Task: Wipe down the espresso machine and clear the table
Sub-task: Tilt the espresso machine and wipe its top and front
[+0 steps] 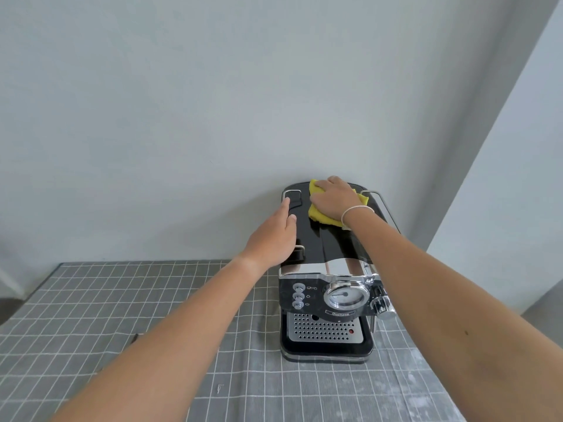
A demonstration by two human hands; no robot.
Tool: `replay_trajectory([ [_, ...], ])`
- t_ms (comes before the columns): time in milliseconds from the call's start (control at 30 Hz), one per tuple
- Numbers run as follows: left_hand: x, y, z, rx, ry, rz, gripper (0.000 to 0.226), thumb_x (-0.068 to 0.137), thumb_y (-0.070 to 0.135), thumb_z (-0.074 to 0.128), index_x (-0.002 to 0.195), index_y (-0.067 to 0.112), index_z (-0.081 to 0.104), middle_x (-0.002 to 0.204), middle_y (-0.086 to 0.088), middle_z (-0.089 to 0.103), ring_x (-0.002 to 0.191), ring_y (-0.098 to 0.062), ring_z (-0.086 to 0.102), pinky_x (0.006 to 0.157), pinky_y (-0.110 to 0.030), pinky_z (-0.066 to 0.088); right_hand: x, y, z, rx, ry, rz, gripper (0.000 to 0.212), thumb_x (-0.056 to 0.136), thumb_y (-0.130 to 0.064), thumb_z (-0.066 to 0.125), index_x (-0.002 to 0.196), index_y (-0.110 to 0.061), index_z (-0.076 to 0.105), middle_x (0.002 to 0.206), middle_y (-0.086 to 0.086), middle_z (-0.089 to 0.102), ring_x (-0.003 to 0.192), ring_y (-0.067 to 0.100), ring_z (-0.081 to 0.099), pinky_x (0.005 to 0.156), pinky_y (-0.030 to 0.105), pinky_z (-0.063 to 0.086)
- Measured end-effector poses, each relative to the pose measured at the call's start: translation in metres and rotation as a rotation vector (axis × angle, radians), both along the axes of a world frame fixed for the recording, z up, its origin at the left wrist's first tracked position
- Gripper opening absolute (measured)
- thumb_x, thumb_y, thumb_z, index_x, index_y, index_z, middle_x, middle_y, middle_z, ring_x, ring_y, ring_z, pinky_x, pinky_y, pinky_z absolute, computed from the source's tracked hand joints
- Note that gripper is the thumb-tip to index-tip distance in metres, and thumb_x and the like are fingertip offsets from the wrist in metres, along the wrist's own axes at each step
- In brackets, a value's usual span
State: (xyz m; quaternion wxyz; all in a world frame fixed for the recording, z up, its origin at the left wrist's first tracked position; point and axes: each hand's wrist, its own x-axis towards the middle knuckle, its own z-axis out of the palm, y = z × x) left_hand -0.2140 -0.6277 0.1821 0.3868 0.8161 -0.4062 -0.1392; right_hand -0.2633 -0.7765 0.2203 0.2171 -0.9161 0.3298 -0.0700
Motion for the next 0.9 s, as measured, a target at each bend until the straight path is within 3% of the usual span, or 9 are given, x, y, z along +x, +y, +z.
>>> replay_trajectory([
  [167,0.0,-0.001,0.0,0.014,-0.013,0.008,0.051,0.098,0.032,0.02,0.147,0.025,0.009,0.156,0.004,0.018,0.141,-0.017,0.023,0.096,-0.023,0.02,-0.02,0.016,-0.004,-0.019,-0.056,0.007,0.051,0.088,-0.026,0.039,0.139,-0.025,0.036,0.153,0.003,0.02,0.14,0.026,0.018,0.115,0.038,0.016],
  [333,-0.001,-0.001,0.0,0.018,0.001,0.001,0.051,0.097,0.031,0.02,0.147,0.025,0.009,0.156,0.003,0.016,0.142,-0.016,0.02,0.105,-0.027,0.02,-0.045,0.038,-0.007,-0.04,-0.068,0.03,0.05,0.088,-0.023,0.039,0.138,-0.023,0.038,0.154,0.003,0.019,0.14,0.026,0.019,0.115,0.038,0.018],
  [433,-0.002,0.0,0.003,0.02,0.007,-0.006,0.051,0.097,0.029,0.02,0.147,0.024,0.009,0.156,0.002,0.017,0.14,-0.017,0.024,0.097,-0.024,0.021,-0.059,0.051,-0.009,-0.03,-0.08,0.026,0.049,0.088,-0.022,0.039,0.137,-0.023,0.039,0.153,0.003,0.021,0.139,0.025,0.022,0.115,0.038,0.019],
  [600,-0.009,0.006,0.008,0.065,-0.044,-0.027,0.052,0.097,0.026,0.02,0.148,0.019,0.008,0.154,-0.006,0.024,0.132,-0.023,0.036,0.088,-0.026,0.026,-0.087,0.074,-0.011,-0.029,-0.174,0.006,0.044,0.089,-0.013,0.038,0.129,-0.024,0.05,0.149,-0.001,0.03,0.136,0.017,0.029,0.113,0.028,0.021],
  [667,-0.012,0.011,0.009,0.085,-0.078,-0.053,0.052,0.097,0.027,0.019,0.147,0.018,0.009,0.153,-0.007,0.025,0.134,-0.024,0.033,0.092,-0.027,0.028,-0.1,0.085,-0.012,-0.015,-0.256,-0.007,0.041,0.088,-0.009,0.038,0.121,-0.022,0.057,0.143,-0.004,0.039,0.132,0.011,0.035,0.11,0.021,0.019],
  [733,-0.016,0.016,0.01,0.094,-0.111,-0.079,0.052,0.097,0.029,0.019,0.147,0.017,0.011,0.152,-0.008,0.027,0.136,-0.025,0.031,0.102,-0.033,0.03,-0.11,0.098,-0.014,-0.016,-0.339,-0.021,0.041,0.085,-0.003,0.038,0.112,-0.02,0.063,0.133,-0.006,0.049,0.126,0.009,0.042,0.115,0.028,0.019],
  [767,-0.019,0.019,0.01,0.091,-0.125,-0.094,0.052,0.097,0.031,0.019,0.146,0.017,0.013,0.152,-0.008,0.027,0.137,-0.024,0.03,0.105,-0.035,0.029,-0.114,0.103,-0.015,-0.01,-0.376,-0.035,0.041,0.083,0.0,0.038,0.108,-0.018,0.065,0.129,-0.005,0.053,0.121,0.007,0.046,0.113,0.024,0.023],
  [833,-0.024,0.025,0.009,0.079,-0.138,-0.115,0.052,0.097,0.035,0.019,0.146,0.017,0.018,0.152,-0.007,0.026,0.138,-0.023,0.028,0.107,-0.036,0.027,-0.123,0.111,-0.017,0.002,-0.435,-0.064,0.042,0.083,0.005,0.037,0.104,-0.014,0.067,0.122,-0.003,0.057,0.106,0.004,0.05,0.092,-0.003,0.028],
  [900,-0.03,0.032,0.005,0.068,-0.16,-0.132,0.052,0.096,0.04,0.021,0.144,0.02,0.022,0.152,-0.007,0.027,0.137,-0.023,0.03,0.106,-0.037,0.028,-0.132,0.119,-0.018,-0.011,-0.487,-0.074,0.041,0.085,0.007,0.036,0.101,-0.012,0.067,0.115,-0.001,0.059,0.095,0.004,0.051,0.074,-0.01,0.028],
])
